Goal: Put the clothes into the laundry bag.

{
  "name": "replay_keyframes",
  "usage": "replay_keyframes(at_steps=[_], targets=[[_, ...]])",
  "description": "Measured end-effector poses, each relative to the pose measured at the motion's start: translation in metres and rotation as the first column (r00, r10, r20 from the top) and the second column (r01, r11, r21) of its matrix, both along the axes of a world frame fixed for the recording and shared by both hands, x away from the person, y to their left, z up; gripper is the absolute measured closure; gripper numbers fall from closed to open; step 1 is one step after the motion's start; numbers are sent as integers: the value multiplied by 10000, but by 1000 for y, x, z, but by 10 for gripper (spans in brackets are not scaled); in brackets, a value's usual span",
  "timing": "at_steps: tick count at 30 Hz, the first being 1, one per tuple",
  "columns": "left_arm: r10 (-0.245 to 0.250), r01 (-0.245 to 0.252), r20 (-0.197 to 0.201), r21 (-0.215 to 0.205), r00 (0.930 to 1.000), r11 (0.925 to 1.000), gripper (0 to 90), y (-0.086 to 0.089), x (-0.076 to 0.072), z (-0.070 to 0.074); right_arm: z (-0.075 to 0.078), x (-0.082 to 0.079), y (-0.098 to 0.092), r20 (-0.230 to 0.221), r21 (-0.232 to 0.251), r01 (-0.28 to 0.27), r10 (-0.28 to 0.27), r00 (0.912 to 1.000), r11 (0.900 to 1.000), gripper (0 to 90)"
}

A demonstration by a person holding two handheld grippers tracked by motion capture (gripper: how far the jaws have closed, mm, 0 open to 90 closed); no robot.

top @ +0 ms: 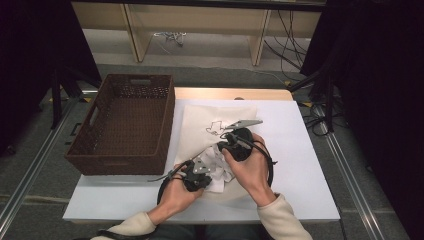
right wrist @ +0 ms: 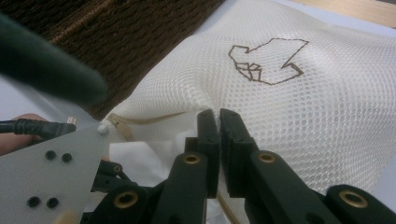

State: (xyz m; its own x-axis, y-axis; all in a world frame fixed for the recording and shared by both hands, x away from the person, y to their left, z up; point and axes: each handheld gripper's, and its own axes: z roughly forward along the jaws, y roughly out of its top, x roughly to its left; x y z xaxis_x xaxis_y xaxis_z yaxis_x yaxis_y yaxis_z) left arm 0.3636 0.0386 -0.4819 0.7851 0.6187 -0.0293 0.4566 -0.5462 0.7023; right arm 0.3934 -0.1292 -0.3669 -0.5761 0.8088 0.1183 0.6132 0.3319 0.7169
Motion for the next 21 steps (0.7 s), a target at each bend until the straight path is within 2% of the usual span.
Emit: replay_keyframes(at_steps=[1, 3, 6, 7, 8, 10, 11, 13, 15, 16, 18, 19, 21], targets=[[-2, 2, 8, -52, 10000, 10000, 871, 0, 0, 0, 0, 0, 0, -71, 77, 54, -53, 10000, 10000, 884], [29, -28, 72, -80, 10000, 10000, 873, 0, -1, 1, 0, 1, -1, 208, -56, -179, 180, 9996, 9998, 884], [-31, 39, 255, -327, 9997, 9995, 876, -2, -1, 5, 2, 0, -1, 37, -91, -234, 234, 9997, 9997, 884], [-21, 31, 206, -463, 9998, 9989, 877, -3, 0, 6, 2, -1, -1, -60, -80, -175, 175, 9998, 9998, 884], [37, -22, 309, -505, 9995, 9987, 877, -4, -1, 8, 2, 1, -2, 203, -178, -333, 337, 9992, 9993, 884], [12, 8, 333, -594, 9994, 9982, 877, -6, 2, 10, 1, 0, -1, 362, -145, -343, 348, 9987, 9993, 884], [41, -16, 373, -661, 9993, 9978, 877, -7, 3, 11, 2, 0, -1, 266, -128, -344, 348, 9990, 9993, 884], [154, -125, 378, -775, 9992, 9969, 877, -9, 7, 10, 2, 0, -1, 270, -127, -337, 341, 9991, 9993, 884], [206, -175, 432, -706, 9989, 9973, 876, -12, 12, 9, 2, 0, -1, 296, -178, -331, 336, 9990, 9993, 884], [477, -431, 433, -1010, 9979, 9939, 876, -17, 15, 7, 1, 0, 0, 217, -190, -248, 253, 9994, 9995, 884], [603, -552, 454, -1061, 9972, 9928, 874, -21, 18, 4, 1, 0, -1, 190, -68, -243, 244, 9995, 9997, 884], [617, -567, 508, -938, 9968, 9940, 874, -23, 21, 3, 1, 1, -1, 291, -82, -422, 424, 9987, 9991, 884], [692, -644, 488, -936, 9964, 9935, 872, -25, 24, 0, 2, 0, -2, 121, -77, -205, 206, 9997, 9998, 884]])
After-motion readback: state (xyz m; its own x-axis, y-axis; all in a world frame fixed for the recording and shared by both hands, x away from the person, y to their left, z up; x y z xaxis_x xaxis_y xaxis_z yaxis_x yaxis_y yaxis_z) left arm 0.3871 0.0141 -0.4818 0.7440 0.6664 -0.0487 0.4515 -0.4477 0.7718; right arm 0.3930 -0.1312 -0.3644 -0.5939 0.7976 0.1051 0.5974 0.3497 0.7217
